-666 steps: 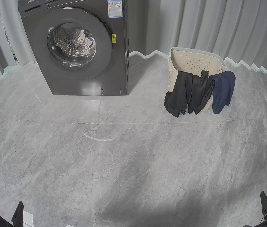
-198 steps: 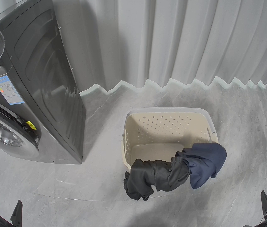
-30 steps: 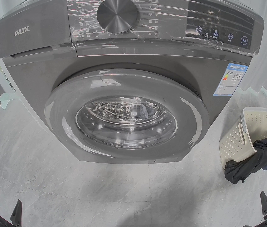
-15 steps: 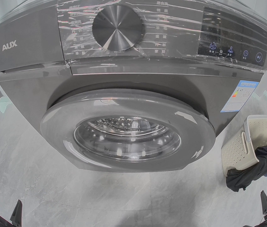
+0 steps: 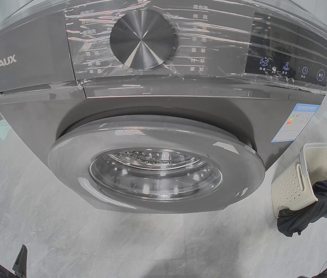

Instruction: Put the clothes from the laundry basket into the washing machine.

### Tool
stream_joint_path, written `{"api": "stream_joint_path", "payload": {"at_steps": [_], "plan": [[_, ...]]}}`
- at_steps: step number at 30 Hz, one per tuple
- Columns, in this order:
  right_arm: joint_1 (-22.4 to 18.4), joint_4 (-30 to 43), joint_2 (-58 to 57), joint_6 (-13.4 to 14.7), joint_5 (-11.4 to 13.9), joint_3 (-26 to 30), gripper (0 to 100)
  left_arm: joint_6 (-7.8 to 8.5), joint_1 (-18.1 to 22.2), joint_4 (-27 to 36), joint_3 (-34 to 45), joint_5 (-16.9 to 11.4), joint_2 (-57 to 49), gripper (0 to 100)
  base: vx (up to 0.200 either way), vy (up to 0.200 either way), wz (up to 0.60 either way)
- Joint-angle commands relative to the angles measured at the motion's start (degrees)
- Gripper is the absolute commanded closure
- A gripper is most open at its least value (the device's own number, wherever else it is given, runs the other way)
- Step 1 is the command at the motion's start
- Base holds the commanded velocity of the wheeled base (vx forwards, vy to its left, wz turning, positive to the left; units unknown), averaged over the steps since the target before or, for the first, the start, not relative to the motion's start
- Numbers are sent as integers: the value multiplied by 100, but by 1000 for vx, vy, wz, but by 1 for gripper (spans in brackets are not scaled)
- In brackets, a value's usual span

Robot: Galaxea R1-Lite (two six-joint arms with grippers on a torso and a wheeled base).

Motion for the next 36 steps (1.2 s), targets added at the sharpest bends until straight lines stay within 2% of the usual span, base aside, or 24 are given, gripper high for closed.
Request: {"api": "stream_joint_path", "payload": {"at_steps": [1, 2, 5, 6, 7, 10, 15, 16, 20, 22, 25, 29, 32, 36], "plan": [[276, -52, 1361, 107, 454, -591, 0, -1, 1, 0, 84, -7, -95, 0, 0, 0, 0], [496, -158, 1994, 274, 691, -486, 0, -1, 1, 8, 84, 2, -95, 0, 0, 0, 0], [821, -272, 2627, 327, 1025, -468, 0, -1, 1, 0, 84, 2, -95, 0, 0, 0, 0], [1067, -307, 2908, 345, 1236, -459, 0, -1, 1, 0, 84, 2, -95, 0, 0, 0, 0], [1208, -325, 3084, 354, 1315, -459, 0, -1, 1, 0, 84, 2, -95, 0, 0, 0, 0], [1489, -465, 3559, 362, 1324, -486, 0, -1, 1, 8, 84, -7, -95, 0, 0, 0, 0], [1779, -1151, 4323, 441, 1315, -547, 0, -1, 1, 0, 84, -7, -95, 0, 0, 0, 0], [1955, -1538, 4736, 679, 1315, -635, 0, 8, 1, 0, 84, -7, -95, 0, 0, 0, 0], [2359, -2074, 5457, 1399, 1060, -758, 0, 8, 1, 8, 84, -7, -95, 0, 0, 0, 0], [2614, -2311, 5703, 1566, 867, -767, 0, 8, 1, 8, 84, -7, -95, 0, 0, 0, 0], [2895, -2645, 6064, 1602, 629, -793, 0, 8, 1, 8, 84, -7, -95, 0, 0, 0, 0], [2957, -2997, 6679, 1549, 331, -978, 0, 8, 1, 8, 84, -7, -95, 0, 0, 0, 0], [2966, -3155, 6942, 1505, 225, -1092, 0, 8, 1, 8, 84, -7, -95, 0, 0, 0, 0], [2974, -3251, 7224, 1426, 225, -1259, 0, 8, 1, 0, 84, -7, -95, 0, 0, 0, 0]]}}
